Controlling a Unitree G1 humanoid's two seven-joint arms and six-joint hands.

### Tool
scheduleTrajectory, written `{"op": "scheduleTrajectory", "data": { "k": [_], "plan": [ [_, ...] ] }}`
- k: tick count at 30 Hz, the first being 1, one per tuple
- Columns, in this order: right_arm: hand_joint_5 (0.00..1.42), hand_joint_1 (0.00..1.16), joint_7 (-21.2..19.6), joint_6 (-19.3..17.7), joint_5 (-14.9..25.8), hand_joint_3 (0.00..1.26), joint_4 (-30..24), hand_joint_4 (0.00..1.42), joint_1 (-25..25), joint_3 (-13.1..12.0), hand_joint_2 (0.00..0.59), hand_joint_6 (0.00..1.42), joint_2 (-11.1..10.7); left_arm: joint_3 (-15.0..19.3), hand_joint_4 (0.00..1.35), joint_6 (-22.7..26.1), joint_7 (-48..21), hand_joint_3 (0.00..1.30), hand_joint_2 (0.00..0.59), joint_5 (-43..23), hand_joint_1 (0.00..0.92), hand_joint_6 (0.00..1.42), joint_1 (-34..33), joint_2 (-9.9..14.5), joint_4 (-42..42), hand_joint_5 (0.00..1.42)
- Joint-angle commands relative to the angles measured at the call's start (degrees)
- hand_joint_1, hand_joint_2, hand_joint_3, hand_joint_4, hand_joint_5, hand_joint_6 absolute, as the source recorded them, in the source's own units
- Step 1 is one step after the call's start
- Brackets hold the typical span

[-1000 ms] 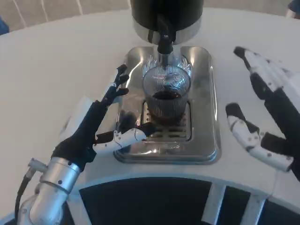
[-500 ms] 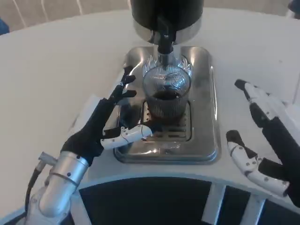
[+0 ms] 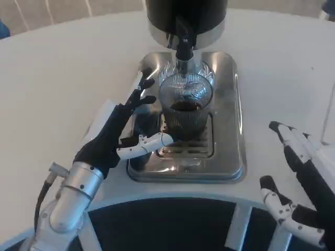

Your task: Grasp the cup under the faucet to collect the drink, then remove the cup.

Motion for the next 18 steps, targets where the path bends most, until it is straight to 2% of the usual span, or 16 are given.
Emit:
{"op": "scheduleTrajectory", "data": {
  "k": [1,10,18],
  "plan": [
    [0.0,0.35,0.09,-0.37,-1.11,0.0,-0.16,0.0,1.69,0.93,0.568,0.0,0.51,-0.26,0.0,-1.18,-0.53,0.0,0.052,-0.25,0.436,0.24,-0.58,-0.09,1.55,0.2],
    [0.0,0.34,0.5,-0.23,-1.66,0.0,-0.16,0.0,3.45,2.52,0.567,0.0,1.37,-0.96,0.0,-1.8,-0.61,0.0,0.05,0.4,0.431,0.24,-3.61,-0.53,4.97,0.2],
    [0.0,0.34,1.12,-0.04,-1.73,0.0,-0.49,0.0,3.68,2.31,0.567,0.0,1.87,-1.75,0.0,-2.75,-1.76,0.0,0.052,0.19,0.424,0.24,-6.28,-0.68,7.79,0.21]
  ]
}}
